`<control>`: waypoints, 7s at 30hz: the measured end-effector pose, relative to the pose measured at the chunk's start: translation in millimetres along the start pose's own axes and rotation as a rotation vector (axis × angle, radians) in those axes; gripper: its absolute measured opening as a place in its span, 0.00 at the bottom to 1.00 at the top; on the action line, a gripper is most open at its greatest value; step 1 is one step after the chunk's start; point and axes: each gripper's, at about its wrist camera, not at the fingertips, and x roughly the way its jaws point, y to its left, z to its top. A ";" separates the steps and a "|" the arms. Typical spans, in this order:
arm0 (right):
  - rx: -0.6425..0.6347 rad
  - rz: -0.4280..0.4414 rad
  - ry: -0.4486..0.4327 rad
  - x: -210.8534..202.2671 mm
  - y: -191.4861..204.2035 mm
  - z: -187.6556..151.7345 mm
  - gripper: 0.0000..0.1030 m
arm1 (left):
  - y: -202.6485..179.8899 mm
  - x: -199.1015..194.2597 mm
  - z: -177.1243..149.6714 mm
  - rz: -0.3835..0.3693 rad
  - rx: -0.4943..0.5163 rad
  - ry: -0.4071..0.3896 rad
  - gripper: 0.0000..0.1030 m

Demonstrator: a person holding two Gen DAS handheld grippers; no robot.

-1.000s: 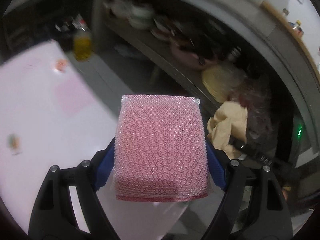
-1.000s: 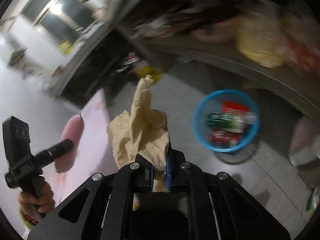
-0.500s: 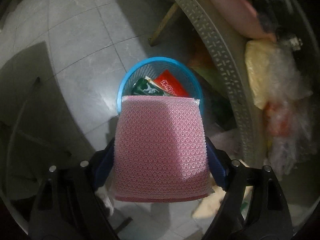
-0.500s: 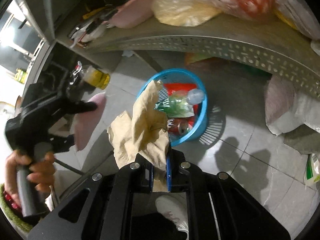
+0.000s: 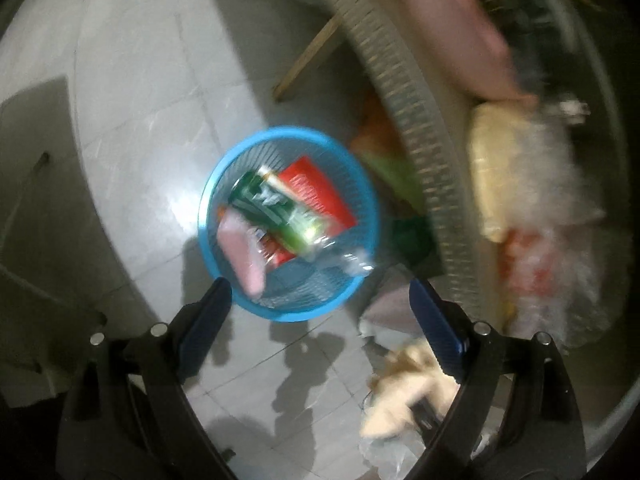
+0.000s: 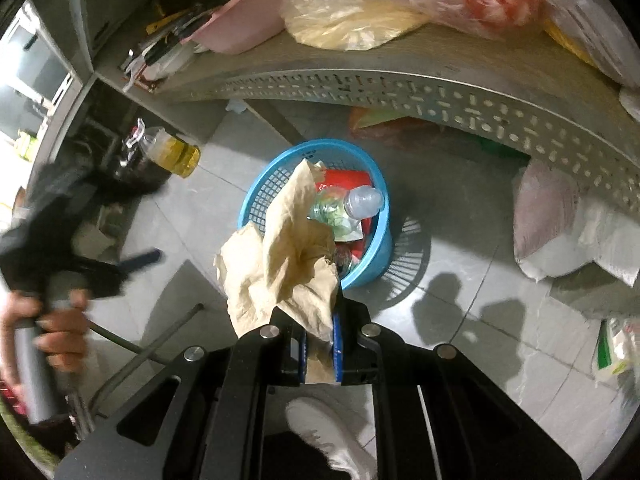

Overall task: Collect trash
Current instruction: 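Carry sponge and paper bag over the blue wastebasket and open both tools, then move both tools back toward the clear plastic box on the table, then close the right tool on the rim of the clear plastic box, then grasp the red-striped plastic snack bag with the left tool while the right holds the box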

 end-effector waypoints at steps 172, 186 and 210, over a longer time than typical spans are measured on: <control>-1.069 0.169 0.248 -37.0 470.5 -262.7 0.83 | 339.3 -367.6 -340.2 0.715 -0.209 -0.698 0.85; -1.099 0.109 0.233 -22.2 477.5 -269.0 0.85 | 347.3 -372.6 -337.8 0.691 -0.210 -0.711 0.85; -1.086 0.183 0.267 -43.1 425.3 -254.5 0.85 | 442.4 -369.9 -201.5 0.619 -0.139 -0.508 0.84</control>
